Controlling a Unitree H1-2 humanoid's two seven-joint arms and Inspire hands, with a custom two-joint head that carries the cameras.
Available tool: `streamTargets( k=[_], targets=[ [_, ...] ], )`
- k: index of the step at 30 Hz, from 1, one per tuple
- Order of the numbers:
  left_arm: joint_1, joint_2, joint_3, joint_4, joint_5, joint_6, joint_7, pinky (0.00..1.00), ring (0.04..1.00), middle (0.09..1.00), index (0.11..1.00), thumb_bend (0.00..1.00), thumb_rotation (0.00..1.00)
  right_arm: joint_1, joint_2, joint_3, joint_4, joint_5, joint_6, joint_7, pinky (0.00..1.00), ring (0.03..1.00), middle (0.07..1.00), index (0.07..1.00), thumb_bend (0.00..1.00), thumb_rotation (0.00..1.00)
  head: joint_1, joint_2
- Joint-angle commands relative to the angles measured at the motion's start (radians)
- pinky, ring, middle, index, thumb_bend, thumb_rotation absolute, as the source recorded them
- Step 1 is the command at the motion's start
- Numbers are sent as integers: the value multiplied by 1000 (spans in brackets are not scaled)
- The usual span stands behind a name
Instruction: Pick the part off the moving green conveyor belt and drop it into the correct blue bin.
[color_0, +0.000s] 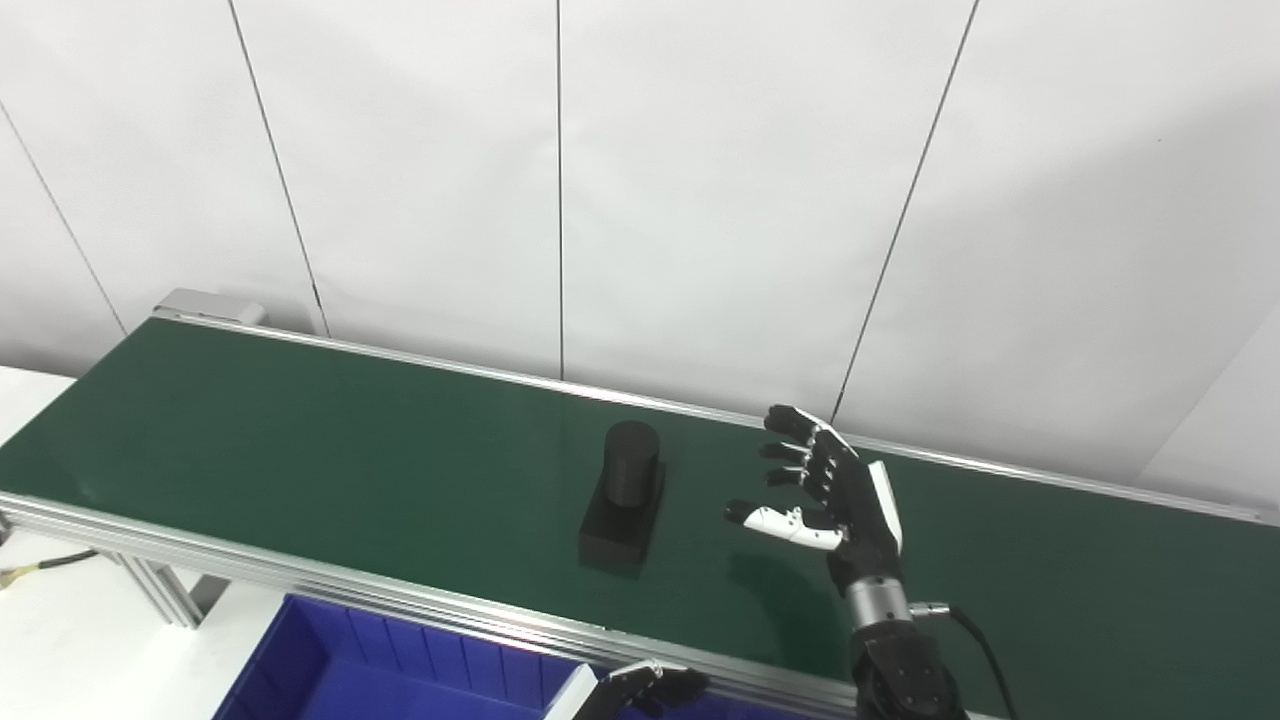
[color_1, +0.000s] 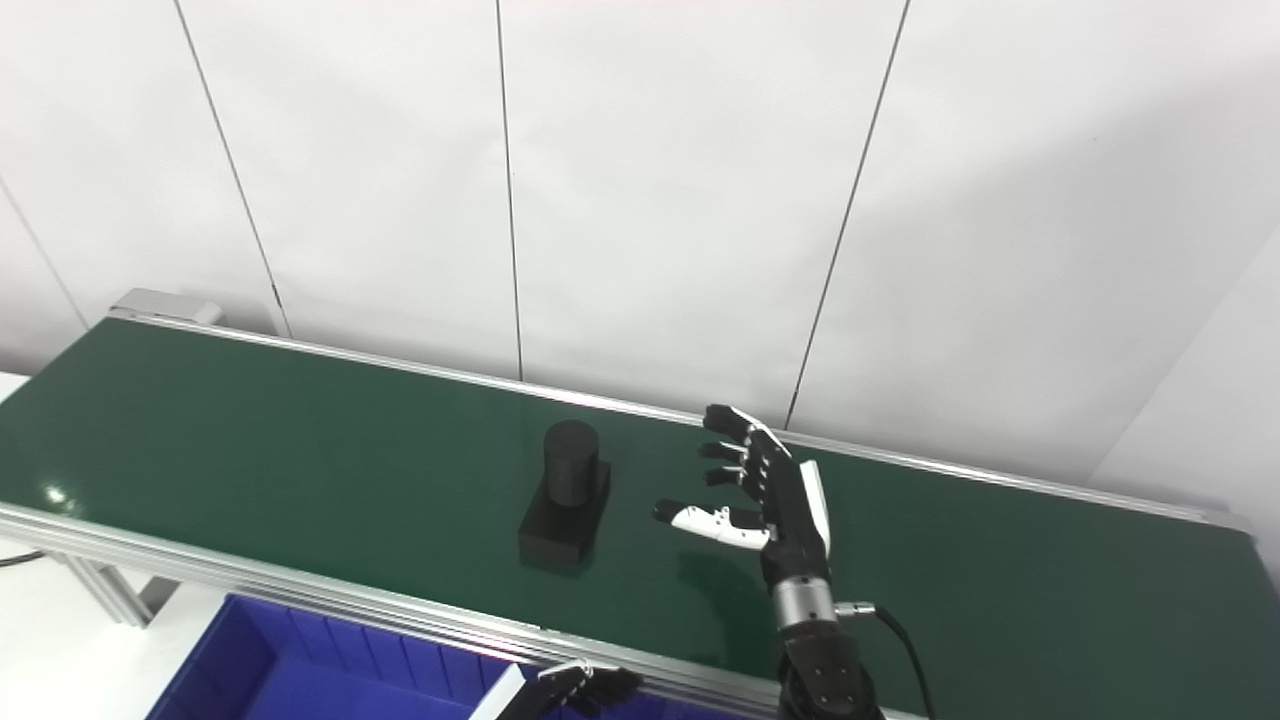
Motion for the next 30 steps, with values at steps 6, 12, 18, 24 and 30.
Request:
streamTargets(
  k=[6,12,18,24,30],
  targets=[
    [1,0,24,-43,-9,-37,-7,688,774,801,752,1000,112,-72,-1,15,31,-8,-27,-26,561,692,789,767,972,161,-8,6],
    [5,2,28,-48,-8,-37,-11,698,779,806,756,1000,129,-92,-4,22,77,-11,-27,-40,566,692,789,770,977,183,-11,11],
    [9,4,26,-57,-3,-37,-9,695,777,804,759,1000,128,-107,-7,27,115,-15,-27,-49,571,692,788,772,980,188,-10,16],
    [16,4,27,-65,-3,-37,-9,695,778,806,757,1000,132,-118,-7,28,151,-16,-27,-54,573,689,785,771,981,181,-11,23],
    [24,3,32,-78,-11,-37,-17,703,783,808,759,1000,124,-132,-5,29,189,-18,-27,-59,573,682,782,768,979,173,-10,29]
  ],
)
